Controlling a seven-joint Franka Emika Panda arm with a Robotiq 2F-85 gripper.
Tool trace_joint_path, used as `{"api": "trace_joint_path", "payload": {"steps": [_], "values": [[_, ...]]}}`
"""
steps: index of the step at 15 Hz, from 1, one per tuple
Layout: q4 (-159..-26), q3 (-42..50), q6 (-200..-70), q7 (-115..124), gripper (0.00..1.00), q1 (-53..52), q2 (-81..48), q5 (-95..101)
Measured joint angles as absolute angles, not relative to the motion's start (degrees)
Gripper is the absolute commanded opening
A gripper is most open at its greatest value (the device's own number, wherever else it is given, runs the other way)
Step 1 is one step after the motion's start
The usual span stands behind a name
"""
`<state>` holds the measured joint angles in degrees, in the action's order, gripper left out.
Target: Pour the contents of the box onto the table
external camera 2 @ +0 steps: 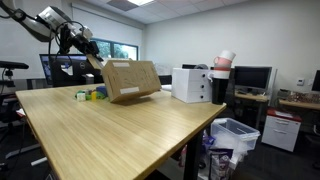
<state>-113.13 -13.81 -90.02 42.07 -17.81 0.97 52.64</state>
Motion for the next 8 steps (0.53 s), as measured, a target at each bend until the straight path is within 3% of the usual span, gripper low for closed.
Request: {"api": "trace_joint_path", "payload": {"steps": [8], "values": [[-113.1, -13.0, -82.6, 50.8, 0.02, -15.0, 3.3, 53.9]]}}
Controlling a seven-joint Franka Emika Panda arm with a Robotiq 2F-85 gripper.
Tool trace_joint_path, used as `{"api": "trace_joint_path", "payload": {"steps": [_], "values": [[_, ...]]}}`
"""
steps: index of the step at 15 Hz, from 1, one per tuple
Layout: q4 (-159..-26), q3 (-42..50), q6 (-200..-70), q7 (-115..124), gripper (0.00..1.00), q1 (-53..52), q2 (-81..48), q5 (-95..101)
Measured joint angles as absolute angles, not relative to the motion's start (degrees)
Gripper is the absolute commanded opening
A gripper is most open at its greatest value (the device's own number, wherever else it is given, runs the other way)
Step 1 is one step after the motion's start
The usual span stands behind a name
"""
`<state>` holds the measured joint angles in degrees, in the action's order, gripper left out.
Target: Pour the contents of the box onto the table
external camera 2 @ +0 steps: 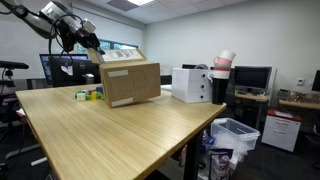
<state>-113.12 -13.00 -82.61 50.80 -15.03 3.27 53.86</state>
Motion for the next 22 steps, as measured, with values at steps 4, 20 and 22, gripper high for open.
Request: {"api": "trace_joint_path", "payload": {"steps": [4, 20, 22], "values": [[-113.1, -12.0, -80.6, 53.0, 0.02, -13.5, 4.8, 53.9], [-123.3, -0.8, -113.2, 37.6, 0.02, -6.3, 19.4, 32.3], [-124.2, -0.3, -116.0, 33.3, 0.02, -5.8, 20.4, 27.6]]}}
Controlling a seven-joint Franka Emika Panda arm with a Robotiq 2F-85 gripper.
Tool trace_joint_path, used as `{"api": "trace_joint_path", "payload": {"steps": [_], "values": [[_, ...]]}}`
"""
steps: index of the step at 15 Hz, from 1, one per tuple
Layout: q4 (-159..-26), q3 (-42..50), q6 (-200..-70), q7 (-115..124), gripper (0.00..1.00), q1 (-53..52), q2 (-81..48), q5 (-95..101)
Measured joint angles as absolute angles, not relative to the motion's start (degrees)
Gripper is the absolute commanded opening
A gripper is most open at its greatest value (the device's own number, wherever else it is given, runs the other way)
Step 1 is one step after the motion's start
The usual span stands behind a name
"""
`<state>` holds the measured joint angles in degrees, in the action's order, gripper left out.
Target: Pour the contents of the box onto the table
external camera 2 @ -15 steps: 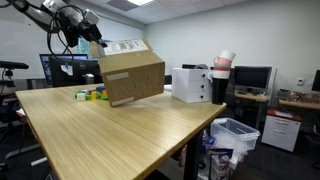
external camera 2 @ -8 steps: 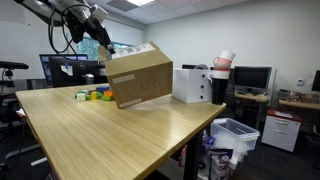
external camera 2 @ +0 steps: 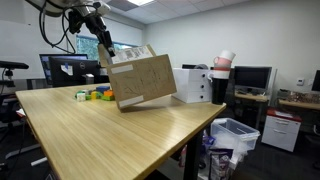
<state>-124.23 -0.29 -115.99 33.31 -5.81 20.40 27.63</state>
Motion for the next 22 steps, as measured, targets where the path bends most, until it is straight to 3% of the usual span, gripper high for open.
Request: {"api": "trace_joint_path", "payload": {"steps": [7, 22], "values": [[-125.6, -0.2, -118.1, 21.3, 0.02, -4.2, 22.1, 15.5], [-122.3, 0.4, -118.0, 13.7, 0.02, -1.6, 26.0, 11.0]]}}
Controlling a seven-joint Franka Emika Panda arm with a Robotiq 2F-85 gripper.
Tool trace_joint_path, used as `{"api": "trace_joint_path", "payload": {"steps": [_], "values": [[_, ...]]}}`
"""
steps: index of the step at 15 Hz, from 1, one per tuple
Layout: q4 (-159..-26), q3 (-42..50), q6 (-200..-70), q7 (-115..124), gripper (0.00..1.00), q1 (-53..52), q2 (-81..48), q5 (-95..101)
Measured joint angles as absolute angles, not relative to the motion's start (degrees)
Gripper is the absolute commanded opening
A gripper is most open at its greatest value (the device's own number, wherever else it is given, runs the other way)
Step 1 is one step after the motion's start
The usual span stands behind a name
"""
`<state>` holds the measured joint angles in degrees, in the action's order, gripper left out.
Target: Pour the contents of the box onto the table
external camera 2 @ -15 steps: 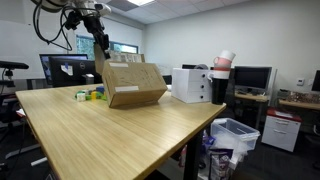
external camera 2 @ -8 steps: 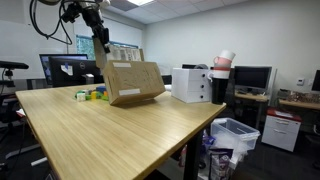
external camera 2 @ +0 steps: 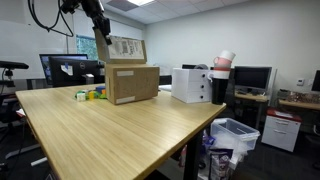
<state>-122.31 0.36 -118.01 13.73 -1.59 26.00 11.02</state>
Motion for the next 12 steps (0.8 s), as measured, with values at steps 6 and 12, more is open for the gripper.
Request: {"api": "trace_joint_path", "payload": {"steps": [6, 12], "values": [[-121.8, 3.0, -118.0, 11.4, 0.02, -0.8, 26.0, 6.4], [-121.5, 7.2, -118.0, 7.7, 0.02, 0.2, 26.0, 0.1]]}}
